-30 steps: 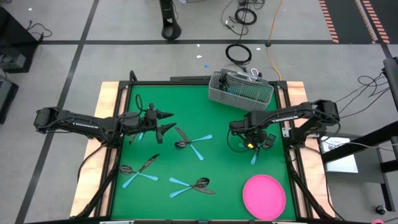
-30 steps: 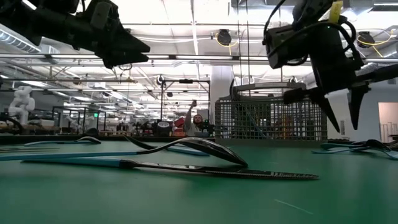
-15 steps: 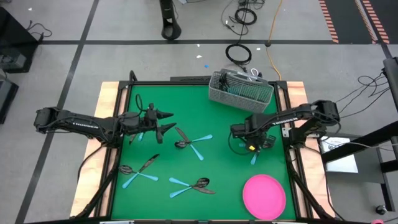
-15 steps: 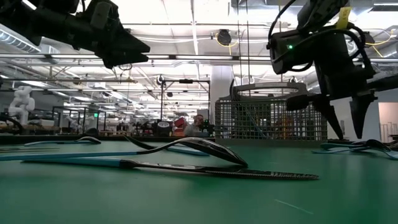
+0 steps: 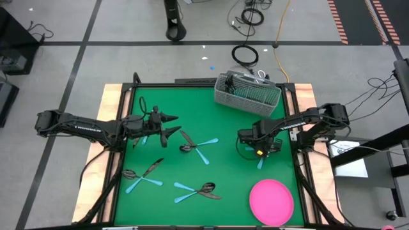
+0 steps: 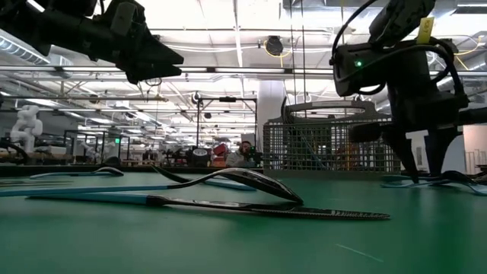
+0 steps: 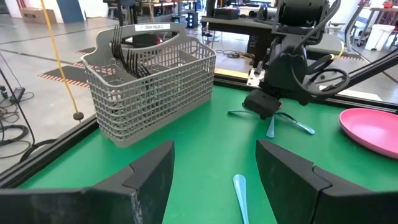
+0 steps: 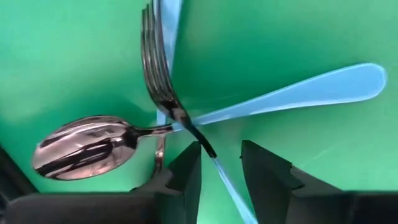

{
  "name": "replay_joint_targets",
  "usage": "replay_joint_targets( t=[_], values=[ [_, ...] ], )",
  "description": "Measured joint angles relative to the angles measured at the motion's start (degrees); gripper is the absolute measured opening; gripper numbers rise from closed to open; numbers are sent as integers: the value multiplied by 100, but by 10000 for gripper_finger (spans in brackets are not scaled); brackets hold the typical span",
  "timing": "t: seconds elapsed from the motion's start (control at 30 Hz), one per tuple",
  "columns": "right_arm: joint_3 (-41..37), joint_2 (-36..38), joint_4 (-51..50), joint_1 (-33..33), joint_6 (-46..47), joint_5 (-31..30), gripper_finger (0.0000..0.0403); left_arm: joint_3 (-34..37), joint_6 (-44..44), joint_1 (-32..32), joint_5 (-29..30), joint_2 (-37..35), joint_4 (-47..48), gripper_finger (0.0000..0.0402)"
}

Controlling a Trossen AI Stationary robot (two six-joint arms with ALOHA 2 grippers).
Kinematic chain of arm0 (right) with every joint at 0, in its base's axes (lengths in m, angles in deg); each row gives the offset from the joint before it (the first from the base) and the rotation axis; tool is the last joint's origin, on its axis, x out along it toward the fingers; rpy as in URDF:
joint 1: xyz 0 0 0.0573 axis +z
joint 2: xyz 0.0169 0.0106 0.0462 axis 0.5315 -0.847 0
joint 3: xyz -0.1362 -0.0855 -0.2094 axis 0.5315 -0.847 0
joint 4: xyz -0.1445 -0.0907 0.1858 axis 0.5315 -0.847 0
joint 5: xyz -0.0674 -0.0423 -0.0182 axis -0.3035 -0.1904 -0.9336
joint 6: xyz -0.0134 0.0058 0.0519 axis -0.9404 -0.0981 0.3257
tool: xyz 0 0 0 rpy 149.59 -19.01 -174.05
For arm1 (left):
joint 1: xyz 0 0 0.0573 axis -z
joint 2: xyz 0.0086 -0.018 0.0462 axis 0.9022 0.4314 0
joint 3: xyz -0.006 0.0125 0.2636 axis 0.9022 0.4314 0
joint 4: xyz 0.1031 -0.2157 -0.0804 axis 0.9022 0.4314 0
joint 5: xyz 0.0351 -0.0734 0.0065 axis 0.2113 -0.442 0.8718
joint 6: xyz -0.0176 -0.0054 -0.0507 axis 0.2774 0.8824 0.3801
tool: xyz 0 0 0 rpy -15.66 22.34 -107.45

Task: Sort silverware
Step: Put the blue fork into the silverware basket

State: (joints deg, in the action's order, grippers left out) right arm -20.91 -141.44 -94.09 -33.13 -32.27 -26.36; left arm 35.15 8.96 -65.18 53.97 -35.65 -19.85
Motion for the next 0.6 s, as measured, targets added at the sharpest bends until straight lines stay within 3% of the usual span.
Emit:
replay_joint_targets(
  t=[0.6],
  values=[
    [-2,0,-109,0,-90,16,4,0,1,2,-2,0,-2,228]
  ],
)
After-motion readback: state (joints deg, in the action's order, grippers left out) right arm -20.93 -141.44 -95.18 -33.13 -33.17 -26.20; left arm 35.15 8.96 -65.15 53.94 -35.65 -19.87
